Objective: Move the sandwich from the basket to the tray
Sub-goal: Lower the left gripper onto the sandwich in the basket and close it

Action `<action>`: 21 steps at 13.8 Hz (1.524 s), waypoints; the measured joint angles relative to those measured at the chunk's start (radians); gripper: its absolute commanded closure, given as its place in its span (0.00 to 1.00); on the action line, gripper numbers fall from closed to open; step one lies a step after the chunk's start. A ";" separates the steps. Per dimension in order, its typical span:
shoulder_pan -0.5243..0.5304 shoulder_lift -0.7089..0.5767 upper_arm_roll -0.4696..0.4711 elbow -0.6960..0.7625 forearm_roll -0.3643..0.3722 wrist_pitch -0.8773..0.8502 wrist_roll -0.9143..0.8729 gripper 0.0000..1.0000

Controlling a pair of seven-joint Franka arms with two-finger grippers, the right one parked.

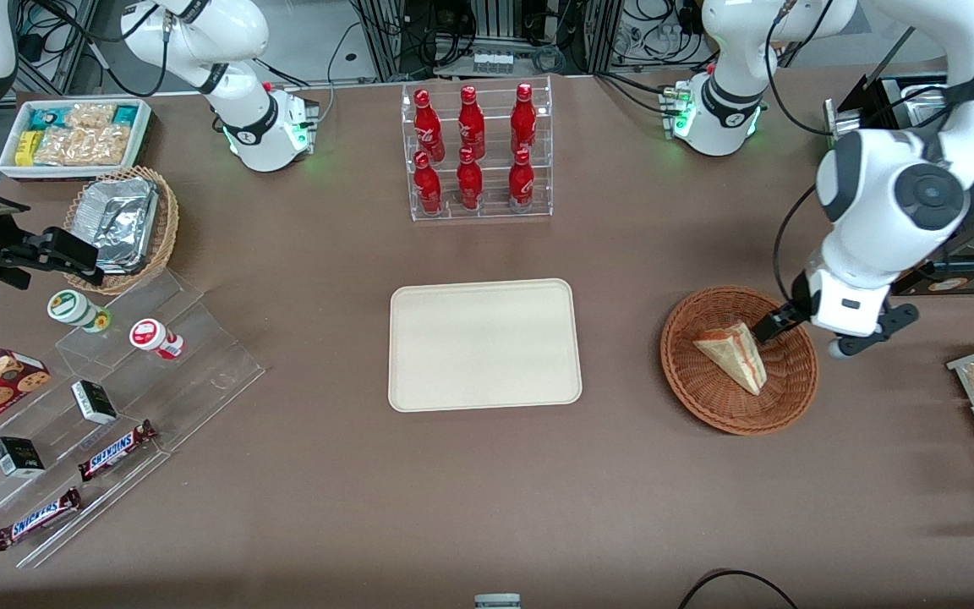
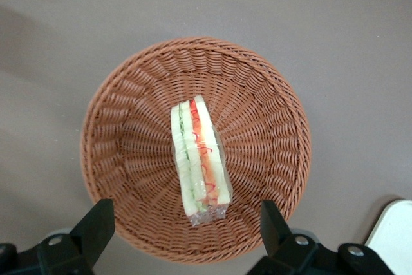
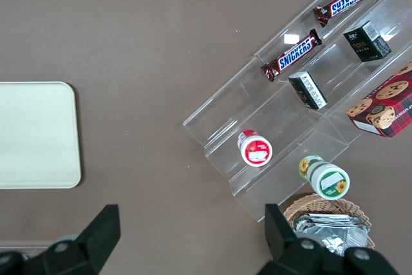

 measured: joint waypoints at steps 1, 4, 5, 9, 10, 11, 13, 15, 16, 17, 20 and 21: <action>0.000 0.003 -0.002 -0.023 0.000 0.026 -0.015 0.00; -0.001 0.028 -0.011 -0.045 0.000 0.049 -0.037 0.00; -0.001 0.041 -0.012 -0.046 0.000 0.057 -0.039 0.00; -0.002 0.091 -0.028 -0.058 0.000 0.109 -0.076 0.00; -0.003 0.098 -0.031 -0.066 0.000 0.123 -0.081 0.00; -0.003 0.104 -0.032 -0.076 0.000 0.142 -0.082 0.00; -0.003 0.120 -0.032 -0.100 0.000 0.184 -0.083 0.00; -0.002 0.140 -0.031 -0.109 0.000 0.206 -0.084 0.08; -0.001 0.150 -0.030 -0.110 0.000 0.218 -0.085 0.32; 0.001 0.160 -0.029 -0.110 0.000 0.226 -0.087 0.61; 0.006 0.173 -0.024 -0.104 0.000 0.242 -0.103 1.00; 0.006 0.173 -0.024 -0.099 0.000 0.242 -0.105 1.00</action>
